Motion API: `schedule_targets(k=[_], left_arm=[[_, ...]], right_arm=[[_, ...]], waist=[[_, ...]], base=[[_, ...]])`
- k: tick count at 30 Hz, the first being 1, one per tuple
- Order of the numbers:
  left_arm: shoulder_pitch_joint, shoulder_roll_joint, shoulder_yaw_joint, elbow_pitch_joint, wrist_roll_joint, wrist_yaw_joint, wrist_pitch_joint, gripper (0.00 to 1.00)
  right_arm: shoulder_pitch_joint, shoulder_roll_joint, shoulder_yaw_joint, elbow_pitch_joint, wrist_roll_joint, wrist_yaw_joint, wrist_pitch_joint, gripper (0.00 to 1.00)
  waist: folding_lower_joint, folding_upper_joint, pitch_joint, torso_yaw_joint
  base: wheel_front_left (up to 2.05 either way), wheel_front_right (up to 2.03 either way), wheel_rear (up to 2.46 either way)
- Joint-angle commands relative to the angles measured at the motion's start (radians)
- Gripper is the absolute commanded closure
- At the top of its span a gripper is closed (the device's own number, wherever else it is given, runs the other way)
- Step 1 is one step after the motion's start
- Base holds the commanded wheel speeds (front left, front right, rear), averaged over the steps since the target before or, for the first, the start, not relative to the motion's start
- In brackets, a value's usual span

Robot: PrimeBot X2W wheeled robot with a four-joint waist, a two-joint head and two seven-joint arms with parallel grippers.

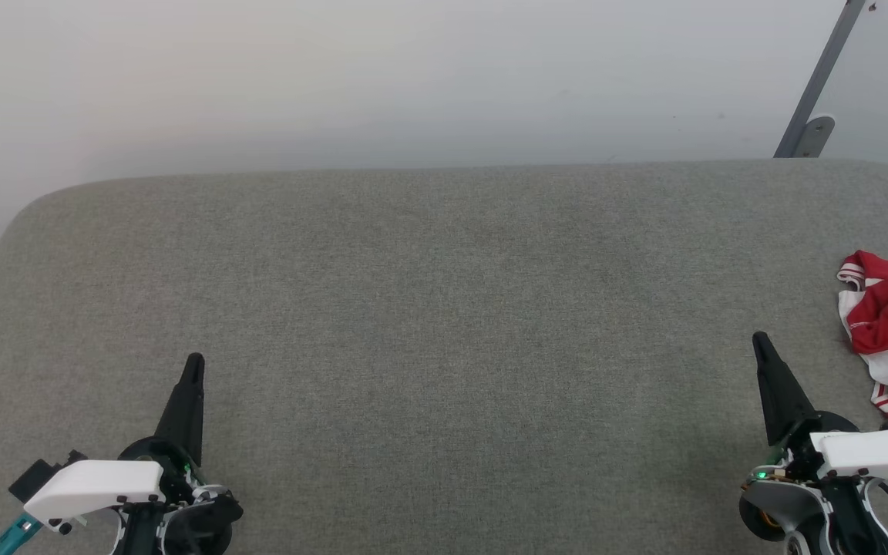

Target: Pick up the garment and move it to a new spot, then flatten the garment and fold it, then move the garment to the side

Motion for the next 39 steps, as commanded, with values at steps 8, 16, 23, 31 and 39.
schedule_targets(k=[8, 16, 23, 31, 39], left_arm=[[-0.013, 0.002, 0.002, -0.001, -0.003, -0.005, 0.001, 1.00], [-0.013, 0.002, 0.002, -0.001, -0.003, -0.005, 0.001, 1.00], [-0.013, 0.002, 0.001, -0.001, -0.003, -0.005, 0.001, 1.00], [-0.013, 0.002, 0.001, -0.001, -0.003, -0.005, 0.001, 1.00], [-0.013, 0.002, 0.001, -0.001, -0.003, -0.005, 0.001, 1.00]], right_arm=[[-0.003, 0.002, -0.001, 0.003, 0.004, 0.000, 0.002, 1.00], [-0.003, 0.002, -0.001, 0.003, 0.004, 0.000, 0.002, 1.00], [-0.003, 0.002, -0.001, 0.003, 0.004, 0.000, 0.002, 1.00], [-0.003, 0.002, 0.000, 0.003, 0.004, 0.000, 0.002, 1.00], [-0.003, 0.002, -0.001, 0.003, 0.004, 0.000, 0.002, 1.00]], waist=[[0.0000, 0.0000, 0.000, 0.000], [0.0000, 0.0000, 0.000, 0.000], [0.0000, 0.0000, 0.000, 0.000], [0.0000, 0.0000, 0.000, 0.000], [0.0000, 0.0000, 0.000, 0.000]], base=[[0.00, 0.00, 0.00], [0.00, 0.00, 0.00], [0.00, 0.00, 0.00], [0.00, 0.00, 0.00], [0.00, 0.00, 0.00]])
